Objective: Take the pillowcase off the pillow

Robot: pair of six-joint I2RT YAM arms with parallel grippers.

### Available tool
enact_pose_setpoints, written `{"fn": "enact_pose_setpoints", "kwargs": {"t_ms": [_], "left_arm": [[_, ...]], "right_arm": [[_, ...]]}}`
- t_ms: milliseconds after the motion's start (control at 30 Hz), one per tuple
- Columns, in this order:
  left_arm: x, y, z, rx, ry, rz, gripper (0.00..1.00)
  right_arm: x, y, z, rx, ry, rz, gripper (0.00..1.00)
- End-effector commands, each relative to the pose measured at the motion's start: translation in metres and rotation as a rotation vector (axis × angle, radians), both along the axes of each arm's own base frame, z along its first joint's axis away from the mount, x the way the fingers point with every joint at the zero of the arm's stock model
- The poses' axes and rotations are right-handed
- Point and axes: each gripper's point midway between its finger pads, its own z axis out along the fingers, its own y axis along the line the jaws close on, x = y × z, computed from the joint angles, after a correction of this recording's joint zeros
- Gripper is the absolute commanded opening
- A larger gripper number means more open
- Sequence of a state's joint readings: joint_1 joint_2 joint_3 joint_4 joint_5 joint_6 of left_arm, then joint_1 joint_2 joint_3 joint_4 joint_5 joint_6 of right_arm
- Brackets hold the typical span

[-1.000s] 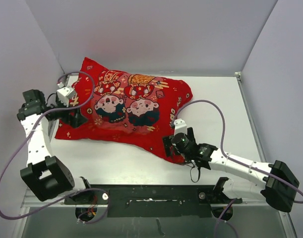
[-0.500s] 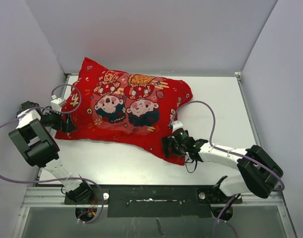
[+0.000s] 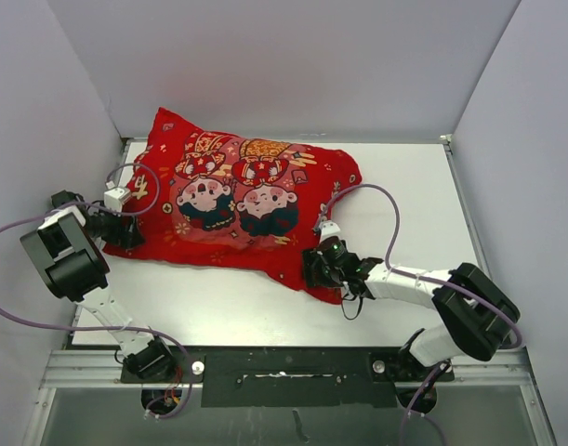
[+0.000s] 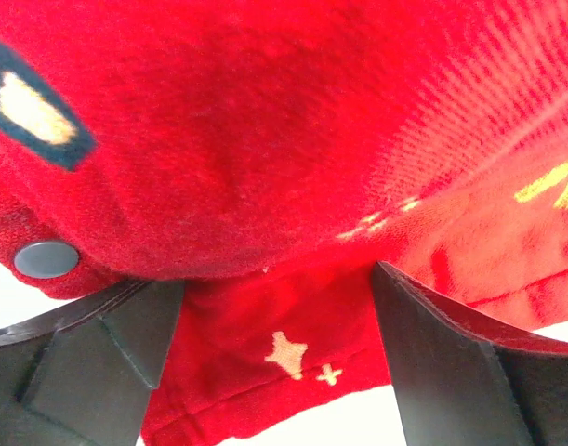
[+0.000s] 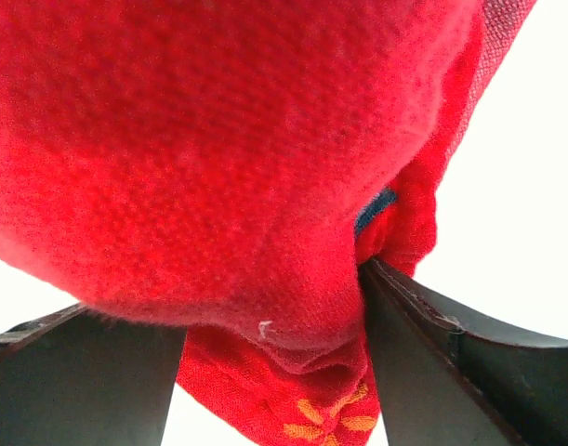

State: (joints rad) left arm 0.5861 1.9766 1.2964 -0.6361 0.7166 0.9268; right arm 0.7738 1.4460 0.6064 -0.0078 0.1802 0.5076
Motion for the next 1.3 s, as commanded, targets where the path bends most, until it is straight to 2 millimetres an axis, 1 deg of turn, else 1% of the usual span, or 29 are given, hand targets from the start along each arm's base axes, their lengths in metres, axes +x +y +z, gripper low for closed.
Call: {"fn": "enact_pose_setpoints", "kwargs": {"t_ms": [0, 67, 133, 200, 233, 267, 300, 367, 400, 467, 567, 633, 700, 733, 800, 833, 900, 933, 967, 1067, 1133, 1267], "left_arm": [[-0.022, -0.017, -0.008, -0.043, 0.046, -0.08, 0.72], [-0.03, -0.022, -0.005, -0.041, 0.047, -0.089, 0.56], [-0.039, -0.026, -0.003, -0.019, 0.045, -0.112, 0.38], [-0.047, -0.029, 0.002, 0.002, 0.032, -0.134, 0.13], [-0.05, -0.03, 0.005, 0.007, 0.028, -0.135, 0.02], [-0.052, -0.031, 0.01, 0.007, 0.025, -0.133, 0.0], [-0.055, -0.033, 0.017, -0.009, 0.025, -0.128, 0.0], [-0.06, -0.04, 0.038, -0.078, 0.014, -0.121, 0.0], [-0.062, -0.043, 0.05, -0.117, 0.008, -0.116, 0.0], [-0.065, -0.05, 0.074, -0.184, -0.004, -0.107, 0.0], [-0.074, -0.061, 0.105, -0.244, -0.017, -0.11, 0.0], [-0.084, -0.068, 0.119, -0.255, -0.012, -0.105, 0.0], [-0.096, -0.074, 0.131, -0.241, -0.001, -0.101, 0.0], [-0.104, -0.078, 0.138, -0.239, 0.008, -0.104, 0.0], [-0.115, -0.079, 0.157, -0.233, -0.018, -0.101, 0.0], [-0.119, -0.078, 0.169, -0.235, -0.039, -0.089, 0.0], [-0.127, -0.077, 0.198, -0.258, -0.089, -0.065, 0.0], [-0.132, -0.079, 0.213, -0.279, -0.107, -0.057, 0.0], [-0.134, -0.075, 0.228, -0.288, -0.13, -0.017, 0.0], [-0.138, -0.07, 0.261, -0.225, -0.207, 0.041, 0.0], [-0.144, -0.076, 0.277, -0.174, -0.277, 0.04, 0.0], [-0.156, -0.103, 0.311, -0.111, -0.443, 0.005, 0.0]], "right_arm": [[0.002, -0.003, 0.009, 0.053, -0.018, -0.075, 0.65], [0.003, -0.006, 0.017, 0.078, -0.03, -0.097, 0.56], [0.005, -0.009, 0.028, 0.104, -0.044, -0.12, 0.43], [0.006, -0.014, 0.039, 0.127, -0.054, -0.148, 0.19], [0.007, -0.017, 0.047, 0.134, -0.062, -0.163, 0.11], [0.007, -0.02, 0.053, 0.132, -0.068, -0.178, 0.02], [0.008, -0.023, 0.062, 0.13, -0.079, -0.19, 0.0], [0.007, -0.03, 0.078, 0.125, -0.101, -0.207, 0.0], [0.007, -0.033, 0.09, 0.138, -0.125, -0.213, 0.0], [0.005, -0.041, 0.108, 0.15, -0.159, -0.232, 0.0], [-0.001, -0.056, 0.132, 0.164, -0.202, -0.269, 0.0], [-0.008, -0.063, 0.146, 0.177, -0.219, -0.279, 0.0], [-0.02, -0.071, 0.156, 0.181, -0.212, -0.301, 0.0], [-0.027, -0.072, 0.162, 0.183, -0.208, -0.305, 0.0], [-0.042, -0.071, 0.167, 0.176, -0.192, -0.296, 0.0], [-0.052, -0.072, 0.168, 0.151, -0.184, -0.282, 0.0], [-0.066, -0.072, 0.179, 0.13, -0.202, -0.276, 0.0], [-0.071, -0.073, 0.187, 0.123, -0.223, -0.275, 0.0], [-0.076, -0.073, 0.197, 0.13, -0.244, -0.277, 0.0], [-0.09, -0.072, 0.227, 0.18, -0.291, -0.277, 0.0], [-0.096, -0.07, 0.243, 0.205, -0.306, -0.266, 0.0], [-0.102, -0.06, 0.264, 0.216, -0.305, -0.236, 0.0]]}}
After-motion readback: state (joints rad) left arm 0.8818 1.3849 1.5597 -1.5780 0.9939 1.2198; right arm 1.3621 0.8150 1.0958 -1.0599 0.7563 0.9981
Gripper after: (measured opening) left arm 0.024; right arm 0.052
